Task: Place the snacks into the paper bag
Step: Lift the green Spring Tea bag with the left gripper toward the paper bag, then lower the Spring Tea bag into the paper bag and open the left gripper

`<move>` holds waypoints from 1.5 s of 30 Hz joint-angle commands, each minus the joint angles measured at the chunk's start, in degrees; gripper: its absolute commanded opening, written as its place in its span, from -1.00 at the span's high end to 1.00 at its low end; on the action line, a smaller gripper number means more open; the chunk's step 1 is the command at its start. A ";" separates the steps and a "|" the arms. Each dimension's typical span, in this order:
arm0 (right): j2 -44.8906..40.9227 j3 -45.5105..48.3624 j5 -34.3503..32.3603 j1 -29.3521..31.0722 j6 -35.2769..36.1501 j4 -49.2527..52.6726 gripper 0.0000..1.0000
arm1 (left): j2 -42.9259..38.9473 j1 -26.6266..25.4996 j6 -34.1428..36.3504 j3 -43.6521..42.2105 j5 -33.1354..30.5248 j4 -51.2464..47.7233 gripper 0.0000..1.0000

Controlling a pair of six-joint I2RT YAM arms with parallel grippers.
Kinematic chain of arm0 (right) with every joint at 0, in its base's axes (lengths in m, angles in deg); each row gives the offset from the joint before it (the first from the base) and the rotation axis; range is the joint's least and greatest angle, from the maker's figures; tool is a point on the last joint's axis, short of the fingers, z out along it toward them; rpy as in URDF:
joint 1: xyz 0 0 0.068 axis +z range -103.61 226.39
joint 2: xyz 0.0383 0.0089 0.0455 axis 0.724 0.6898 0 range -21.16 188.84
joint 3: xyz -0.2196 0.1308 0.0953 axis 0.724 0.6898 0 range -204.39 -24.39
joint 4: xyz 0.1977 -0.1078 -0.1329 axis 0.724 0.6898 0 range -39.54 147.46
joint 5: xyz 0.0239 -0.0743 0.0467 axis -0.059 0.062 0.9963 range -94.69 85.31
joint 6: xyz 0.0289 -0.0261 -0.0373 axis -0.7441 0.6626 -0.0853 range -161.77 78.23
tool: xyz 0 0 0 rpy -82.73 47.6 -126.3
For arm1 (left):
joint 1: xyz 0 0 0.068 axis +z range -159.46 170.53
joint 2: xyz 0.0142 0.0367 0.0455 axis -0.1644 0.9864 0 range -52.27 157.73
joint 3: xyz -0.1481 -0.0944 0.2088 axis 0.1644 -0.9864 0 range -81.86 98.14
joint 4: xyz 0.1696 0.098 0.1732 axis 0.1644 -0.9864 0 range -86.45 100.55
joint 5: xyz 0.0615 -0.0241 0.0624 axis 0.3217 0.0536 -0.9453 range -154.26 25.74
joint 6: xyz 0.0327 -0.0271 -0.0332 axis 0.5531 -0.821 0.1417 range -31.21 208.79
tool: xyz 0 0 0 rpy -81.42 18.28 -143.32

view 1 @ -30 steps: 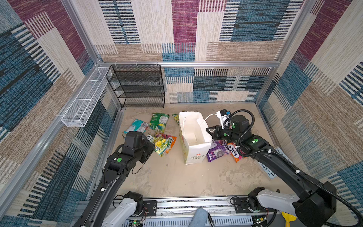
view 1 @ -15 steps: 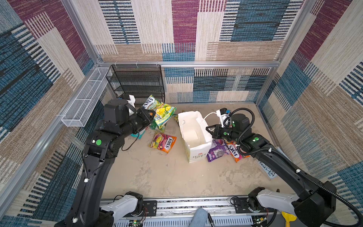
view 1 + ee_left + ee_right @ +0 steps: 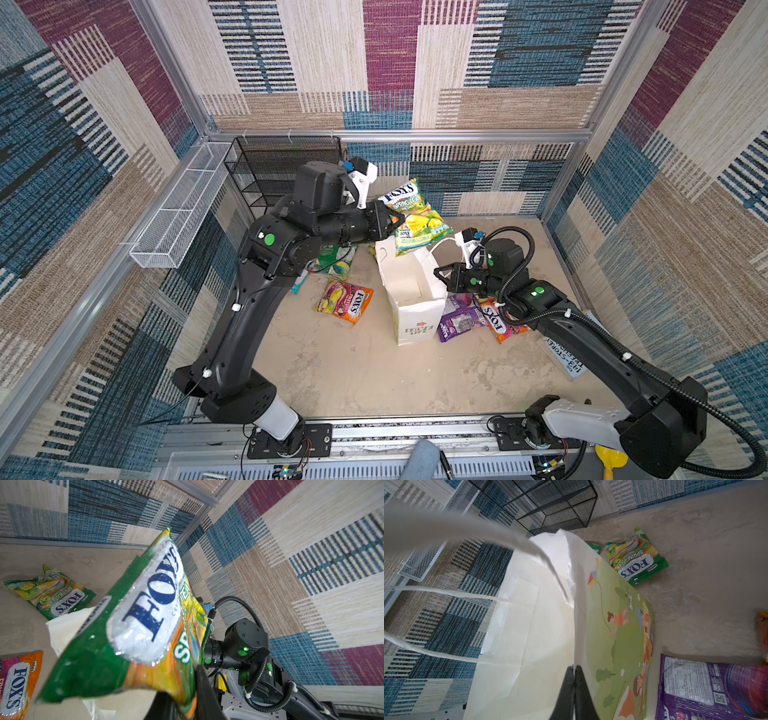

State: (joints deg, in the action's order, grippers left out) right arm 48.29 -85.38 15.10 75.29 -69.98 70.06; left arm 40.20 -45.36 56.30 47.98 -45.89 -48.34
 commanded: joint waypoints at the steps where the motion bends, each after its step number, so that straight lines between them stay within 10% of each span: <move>1: -0.05 -0.27 -0.74 0.02 0.43 0.37 1.00 | 2.78 -0.99 4.67 1.33 -1.98 -5.09 1.00; 45: -2.36 1.19 -1.07 0.39 -0.14 -0.52 1.00 | 13.75 -2.73 6.44 -0.50 -8.31 -17.88 1.00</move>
State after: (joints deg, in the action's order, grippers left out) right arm 46.52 -84.53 13.33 75.53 -69.78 71.59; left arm 53.93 -48.05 63.21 47.98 -55.33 -66.02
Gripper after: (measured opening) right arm 0.051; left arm 0.174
